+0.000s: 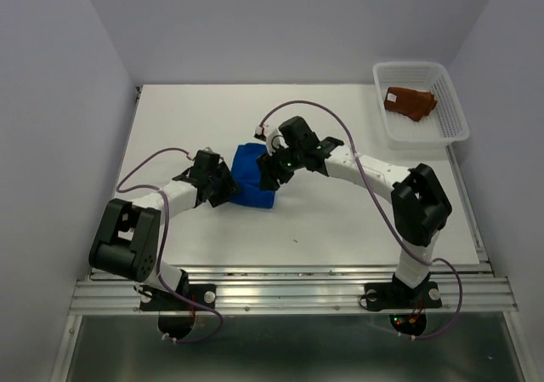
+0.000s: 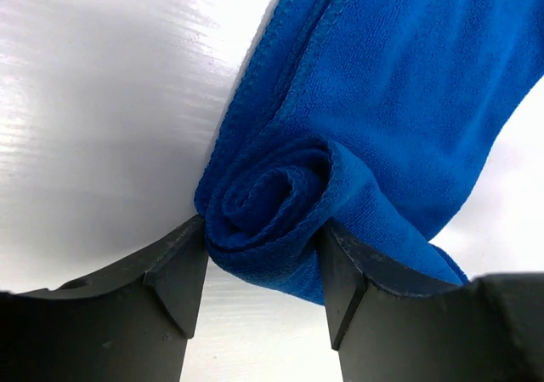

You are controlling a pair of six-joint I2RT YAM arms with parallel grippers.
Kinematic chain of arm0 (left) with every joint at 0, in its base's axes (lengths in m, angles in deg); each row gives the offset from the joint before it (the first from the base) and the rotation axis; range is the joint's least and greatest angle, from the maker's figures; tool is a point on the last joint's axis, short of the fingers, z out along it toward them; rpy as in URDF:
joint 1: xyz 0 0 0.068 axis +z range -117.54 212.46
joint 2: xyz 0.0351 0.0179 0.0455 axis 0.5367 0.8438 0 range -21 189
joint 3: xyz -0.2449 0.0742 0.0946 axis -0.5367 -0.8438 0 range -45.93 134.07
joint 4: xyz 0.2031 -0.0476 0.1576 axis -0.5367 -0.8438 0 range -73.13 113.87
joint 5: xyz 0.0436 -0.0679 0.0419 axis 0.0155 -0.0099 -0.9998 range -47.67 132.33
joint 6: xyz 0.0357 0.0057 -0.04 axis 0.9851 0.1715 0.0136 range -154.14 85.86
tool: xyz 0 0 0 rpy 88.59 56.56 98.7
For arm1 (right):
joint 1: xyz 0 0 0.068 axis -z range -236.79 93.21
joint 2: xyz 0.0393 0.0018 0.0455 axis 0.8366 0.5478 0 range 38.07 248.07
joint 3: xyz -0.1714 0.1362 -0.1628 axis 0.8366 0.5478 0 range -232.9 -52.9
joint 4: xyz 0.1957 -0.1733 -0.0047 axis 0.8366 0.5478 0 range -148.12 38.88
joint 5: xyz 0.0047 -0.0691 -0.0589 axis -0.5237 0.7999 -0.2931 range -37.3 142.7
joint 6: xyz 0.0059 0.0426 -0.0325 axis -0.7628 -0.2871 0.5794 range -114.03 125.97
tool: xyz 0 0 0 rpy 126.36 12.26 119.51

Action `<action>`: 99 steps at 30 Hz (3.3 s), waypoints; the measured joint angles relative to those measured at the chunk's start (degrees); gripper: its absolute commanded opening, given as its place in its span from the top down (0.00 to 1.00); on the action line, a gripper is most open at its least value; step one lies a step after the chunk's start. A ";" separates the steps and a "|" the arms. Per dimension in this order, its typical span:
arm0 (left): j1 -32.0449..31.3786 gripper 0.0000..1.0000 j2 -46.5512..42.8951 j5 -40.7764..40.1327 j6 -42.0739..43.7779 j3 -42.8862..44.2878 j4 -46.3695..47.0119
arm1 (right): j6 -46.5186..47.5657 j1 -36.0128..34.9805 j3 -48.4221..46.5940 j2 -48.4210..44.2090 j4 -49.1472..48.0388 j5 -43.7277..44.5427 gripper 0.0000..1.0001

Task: Roll the towels
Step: Roll the towel

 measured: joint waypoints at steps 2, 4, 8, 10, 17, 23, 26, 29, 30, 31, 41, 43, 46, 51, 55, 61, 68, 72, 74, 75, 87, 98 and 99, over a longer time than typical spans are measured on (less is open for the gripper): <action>0.07 0.42 0.81 0.48 0.00 0.72 -0.13 | 4.48 -2.80 3.32 -3.91 -2.47 4.17 0.38; 0.31 0.45 1.55 1.11 0.02 1.33 -0.20 | 8.13 -5.66 5.73 -5.75 -4.04 7.41 0.37; 0.33 0.55 2.14 2.10 -0.07 1.66 -0.57 | 15.10 -10.51 9.68 -6.38 -5.97 11.85 0.37; 0.33 0.57 2.14 2.12 -0.15 1.84 -1.01 | 17.25 -11.37 11.69 -6.38 -8.04 13.64 0.37; 0.35 0.57 2.14 2.34 0.09 2.82 -2.99 | 21.57 -10.88 19.78 -6.21 -18.80 17.25 0.37; 0.68 0.56 2.14 1.99 1.38 4.98 -7.06 | 23.43 -11.28 20.24 -4.55 -22.56 18.29 0.37; 1.09 0.55 2.14 2.16 1.81 5.49 -8.26 | 23.65 -11.56 20.98 -4.17 -24.48 19.80 0.38; 1.49 0.55 2.14 2.75 2.10 5.53 -8.76 | 23.87 -12.26 22.40 -3.52 -27.34 22.95 0.43; 1.57 0.55 2.14 2.84 2.19 5.53 -8.79 | 24.00 -12.57 23.10 -3.26 -28.50 23.98 0.44; 1.75 0.55 2.14 3.04 2.29 5.53 -8.79 | 24.26 -12.83 23.67 -3.10 -29.46 24.79 0.46; 4.13 0.40 2.12 6.64 3.32 5.38 -8.79 | 24.06 -14.43 25.40 -2.43 -34.38 30.58 0.95; 4.33 0.24 1.95 6.78 3.61 5.33 -8.90 | 22.32 -14.43 25.42 -2.89 -33.68 30.51 0.95; 4.46 0.13 0.13 6.84 3.89 4.76 -9.84 | 17.66 -14.38 24.87 -4.46 -29.66 29.62 0.99; 4.76 0.07 -4.92 6.99 3.91 4.35 -11.30 | 8.50 -14.40 22.32 -6.05 -22.18 25.18 0.99; 4.79 0.05 -9.20 7.10 3.93 3.72 -12.04 | 1.66 -14.40 21.35 -6.78 -18.58 21.86 0.99; 4.81 0.01 -14.47 7.50 3.91 0.92 -13.16 | -9.68 -12.83 18.01 -6.78 -14.97 13.46 0.99; 4.79 0.01 -20.44 7.63 3.87 -2.34 -14.01 | -21.11 -5.42 14.64 -3.82 -14.36 -0.04 0.99; 4.81 0.01 -20.79 7.69 3.85 -3.28 -14.05 | -25.62 -2.56 13.53 0.11 -14.36 -6.16 0.99; 4.79 0.01 -20.65 7.63 3.85 -3.37 -14.29 | -27.78 -1.75 13.22 2.01 -14.36 -9.05 0.99; 4.79 0.01 -20.50 7.58 3.85 -3.37 -14.27 | -28.70 -1.46 13.20 2.54 -14.34 -9.81 0.99; 4.81 0.04 -14.01 8.04 3.85 -3.37 -10.60 | -36.52 2.03 12.55 5.97 -15.32 -17.16 0.96; 4.81 0.31 -7.13 8.96 3.34 -2.84 -5.03 | -35.39 3.28 9.70 9.86 -15.17 -20.24 0.50; 4.81 0.34 -6.16 8.92 3.37 -2.60 -4.81 | -34.45 3.28 9.38 9.77 -14.99 -20.06 0.45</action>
